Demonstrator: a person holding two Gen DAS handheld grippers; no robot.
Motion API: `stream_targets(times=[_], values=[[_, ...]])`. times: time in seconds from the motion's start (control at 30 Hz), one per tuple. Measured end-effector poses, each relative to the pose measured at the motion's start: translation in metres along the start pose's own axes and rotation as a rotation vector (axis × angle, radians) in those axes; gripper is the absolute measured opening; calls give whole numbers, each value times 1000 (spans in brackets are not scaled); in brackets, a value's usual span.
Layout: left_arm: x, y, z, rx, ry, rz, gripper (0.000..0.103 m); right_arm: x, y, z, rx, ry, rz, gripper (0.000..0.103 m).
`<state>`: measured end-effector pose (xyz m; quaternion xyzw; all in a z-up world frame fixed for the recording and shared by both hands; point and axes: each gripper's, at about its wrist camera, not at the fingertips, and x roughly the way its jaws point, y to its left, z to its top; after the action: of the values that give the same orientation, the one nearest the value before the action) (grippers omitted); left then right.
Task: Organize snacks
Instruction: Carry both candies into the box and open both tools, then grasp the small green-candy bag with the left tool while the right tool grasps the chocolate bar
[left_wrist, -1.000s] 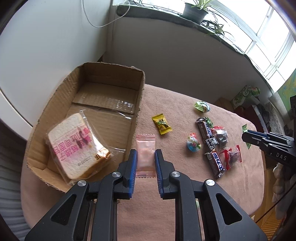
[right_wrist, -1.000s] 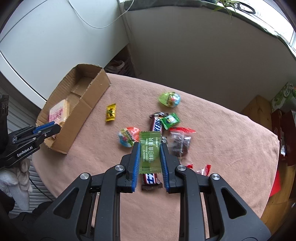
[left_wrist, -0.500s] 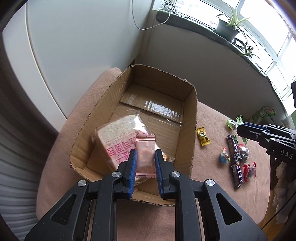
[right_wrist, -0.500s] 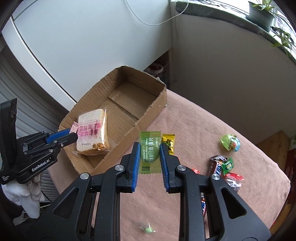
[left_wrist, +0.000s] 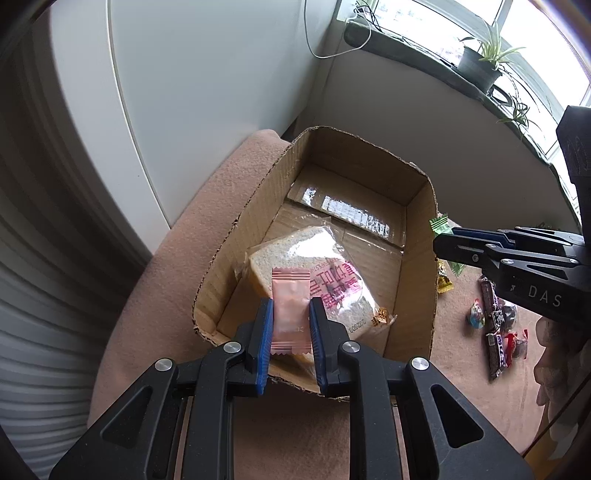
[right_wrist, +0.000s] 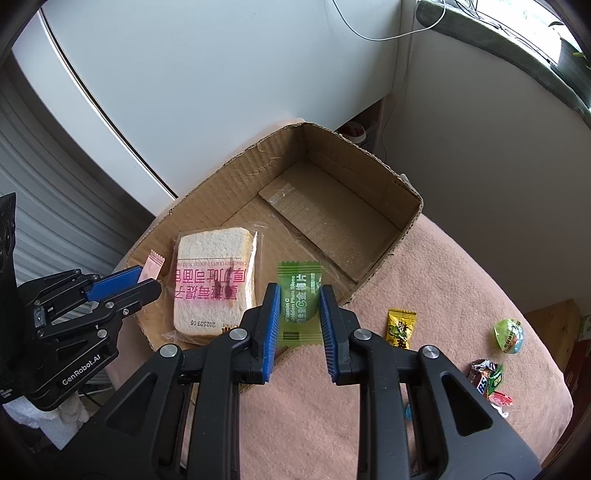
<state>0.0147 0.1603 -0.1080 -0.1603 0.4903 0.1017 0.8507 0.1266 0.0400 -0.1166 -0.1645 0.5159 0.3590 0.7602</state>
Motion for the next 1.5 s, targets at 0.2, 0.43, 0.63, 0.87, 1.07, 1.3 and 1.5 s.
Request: stream_targets(times=[0.2,0.43,0.63,0.87,1.07,1.3,1.5], values=[[2,0,1,3,4,0,18,10,5,5,-4,15,-3,22],[2,0,2,3,7,-5,18,9,5,5,-9,15,-9,23],[2,-3,3,8,12,2,36,-2,5,6,-5,-17,-33,66],[-2,-7,2,13,7,-2,37,-20,-4,3,20,-39,-39,67],[-8,-16,0,14,2,-23,37,-43,-24,-9,72,-61,-34,67],[-19,-35,-8,42,5,-64,37,-73,-64,-44,164,-81,-60,67],[-19,-65,-23,104,40,-121,37,-90,-111,-99,306,-76,-85,67]])
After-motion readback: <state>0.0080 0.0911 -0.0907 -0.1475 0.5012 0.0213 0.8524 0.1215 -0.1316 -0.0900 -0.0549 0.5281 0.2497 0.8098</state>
